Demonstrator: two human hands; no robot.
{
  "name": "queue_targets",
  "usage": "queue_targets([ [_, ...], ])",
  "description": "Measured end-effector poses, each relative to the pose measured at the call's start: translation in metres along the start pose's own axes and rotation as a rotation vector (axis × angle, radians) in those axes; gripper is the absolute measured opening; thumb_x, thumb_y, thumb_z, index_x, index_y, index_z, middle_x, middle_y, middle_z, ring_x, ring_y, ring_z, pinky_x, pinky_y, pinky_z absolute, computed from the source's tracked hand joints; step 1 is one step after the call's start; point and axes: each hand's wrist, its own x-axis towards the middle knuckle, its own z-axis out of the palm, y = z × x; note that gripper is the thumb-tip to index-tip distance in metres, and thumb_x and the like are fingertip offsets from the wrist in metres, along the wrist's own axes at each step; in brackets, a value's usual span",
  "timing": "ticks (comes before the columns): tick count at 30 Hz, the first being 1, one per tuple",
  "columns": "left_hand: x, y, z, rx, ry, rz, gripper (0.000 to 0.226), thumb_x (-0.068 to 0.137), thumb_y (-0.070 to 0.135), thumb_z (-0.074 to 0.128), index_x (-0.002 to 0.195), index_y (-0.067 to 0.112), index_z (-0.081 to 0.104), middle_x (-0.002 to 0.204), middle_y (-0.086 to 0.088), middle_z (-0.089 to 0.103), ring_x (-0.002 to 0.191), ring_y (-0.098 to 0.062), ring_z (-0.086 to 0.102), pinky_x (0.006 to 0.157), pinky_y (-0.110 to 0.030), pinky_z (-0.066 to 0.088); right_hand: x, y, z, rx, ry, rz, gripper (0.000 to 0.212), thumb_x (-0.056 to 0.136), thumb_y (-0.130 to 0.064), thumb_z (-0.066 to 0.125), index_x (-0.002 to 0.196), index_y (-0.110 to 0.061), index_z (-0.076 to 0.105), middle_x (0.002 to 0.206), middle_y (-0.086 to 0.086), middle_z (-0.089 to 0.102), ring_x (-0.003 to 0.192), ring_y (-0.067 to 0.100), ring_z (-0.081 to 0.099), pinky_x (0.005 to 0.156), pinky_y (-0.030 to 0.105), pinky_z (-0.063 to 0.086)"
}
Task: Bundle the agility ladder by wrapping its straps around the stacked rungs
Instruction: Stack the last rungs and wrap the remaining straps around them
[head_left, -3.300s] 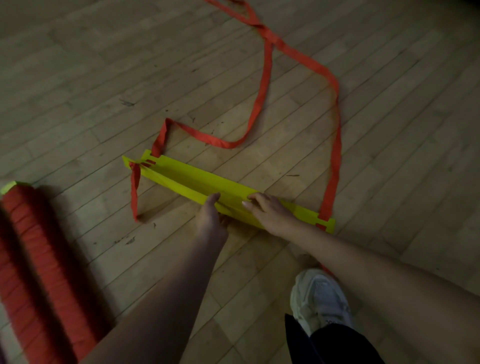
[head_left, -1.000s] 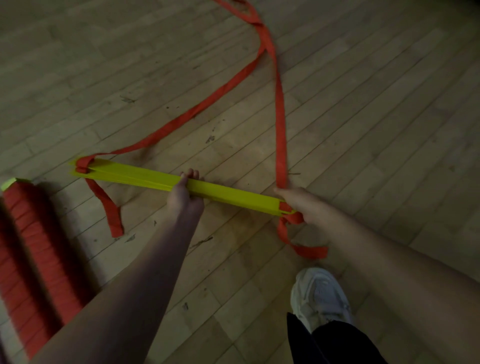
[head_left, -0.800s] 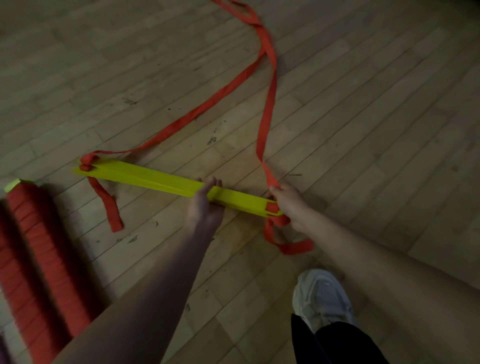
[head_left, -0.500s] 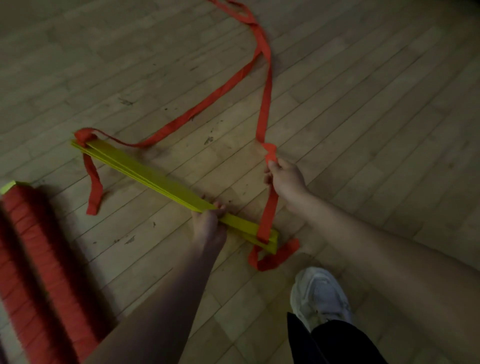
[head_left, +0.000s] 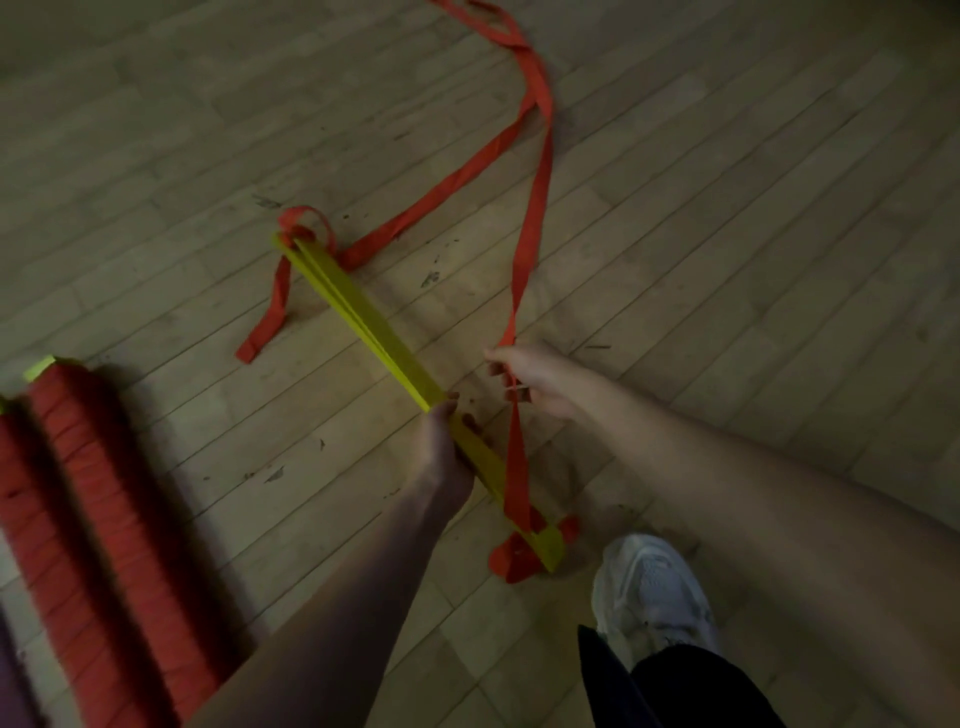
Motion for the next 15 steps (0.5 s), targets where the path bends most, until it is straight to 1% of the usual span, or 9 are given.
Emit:
queue_targets([
  [2,-0.001,-0.003,-0.003,0.121,0.004,-0.024,0.012,0.097,0.018,0.045,0.091,0.016,0.056,0.059,-0.002,0.044,0.050,-0.015,0.045,0.050,-0.027,0.041,0.003,-0.011,0.005,0.036,0.020,-0.014,0.021,0.099,-0.018,0.050,0.078,-0.017,0.050,0.071,-0.001,0.045,0.057,0.011,0.041,0.052,0.023,0.037],
  [4,-0.006,-0.006,-0.009,0.243,-0.053,-0.058,0.014,0.096,0.026,0.051,0.091,0.015,0.059,0.060,-0.003,0.048,0.051,-0.016,0.048,0.048,-0.026,0.043,0.008,-0.023,0.009,0.060,0.043,-0.036,0.023,0.101,-0.021,0.046,0.078,-0.019,0.049,0.073,-0.001,0.042,0.060,0.012,0.042,0.051,0.023,0.039],
  [7,-0.013,-0.007,-0.025,0.461,-0.176,-0.078,0.036,0.099,0.045,0.043,0.093,0.013,0.060,0.070,-0.006,0.055,0.060,-0.017,0.051,0.056,-0.029,0.044,0.013,-0.042,0.013,0.119,0.087,-0.086,0.028,0.103,-0.024,0.040,0.077,-0.020,0.050,0.076,-0.003,0.043,0.067,0.012,0.043,0.054,0.026,0.041],
  [9,-0.014,-0.006,-0.034,0.549,-0.236,-0.058,0.044,0.099,0.050,0.040,0.094,0.012,0.061,0.074,-0.005,0.057,0.064,-0.016,0.052,0.063,-0.030,0.044,0.016,-0.051,0.013,0.171,0.113,-0.111,0.030,0.103,-0.027,0.040,0.077,-0.019,0.051,0.078,-0.001,0.047,0.071,0.014,0.046,0.065,0.030,0.043],
  [10,-0.014,-0.003,-0.037,0.561,-0.279,-0.051,0.043,0.099,0.049,0.039,0.097,0.013,0.062,0.077,-0.005,0.057,0.067,-0.016,0.052,0.065,-0.031,0.045,0.018,-0.055,0.012,0.191,0.126,-0.125,0.028,0.103,-0.030,0.040,0.083,-0.017,0.054,0.084,0.001,0.054,0.079,0.016,0.052,0.073,0.031,0.045],
  [11,-0.014,-0.001,-0.041,0.566,-0.320,-0.041,0.042,0.100,0.047,0.038,0.100,0.013,0.062,0.079,-0.004,0.058,0.068,-0.015,0.053,0.066,-0.030,0.045,0.019,-0.058,0.010,0.205,0.141,-0.130,0.026,0.102,-0.033,0.041,0.095,-0.015,0.059,0.097,0.005,0.060,0.090,0.020,0.056,0.082,0.033,0.047],
  [12,-0.014,0.002,-0.043,0.561,-0.359,-0.037,0.040,0.100,0.045,0.038,0.103,0.013,0.062,0.080,-0.003,0.058,0.069,-0.014,0.053,0.066,-0.029,0.046,0.020,-0.061,0.008,0.224,0.158,-0.127,0.031,0.102,-0.036,0.042,0.113,-0.012,0.059,0.113,0.008,0.062,0.100,0.023,0.058,0.087,0.036,0.048],
  [13,-0.014,0.004,-0.046,0.564,-0.385,-0.035,0.039,0.100,0.044,0.038,0.103,0.013,0.062,0.080,-0.003,0.058,0.068,-0.013,0.054,0.065,-0.028,0.046,0.019,-0.063,0.004,0.250,0.160,-0.111,0.039,0.101,-0.038,0.043,0.126,-0.011,0.055,0.121,0.009,0.060,0.102,0.024,0.059,0.085,0.037,0.050],
  [15,-0.014,0.006,-0.053,0.582,-0.415,-0.039,0.040,0.098,0.045,0.040,0.102,0.012,0.061,0.081,-0.004,0.059,0.068,-0.013,0.055,0.064,-0.028,0.046,0.017,-0.067,-0.001,0.304,0.131,-0.099,0.041,0.102,-0.034,0.044,0.131,-0.007,0.052,0.116,0.011,0.062,0.090,0.021,0.060,0.071,0.034,0.052],
])
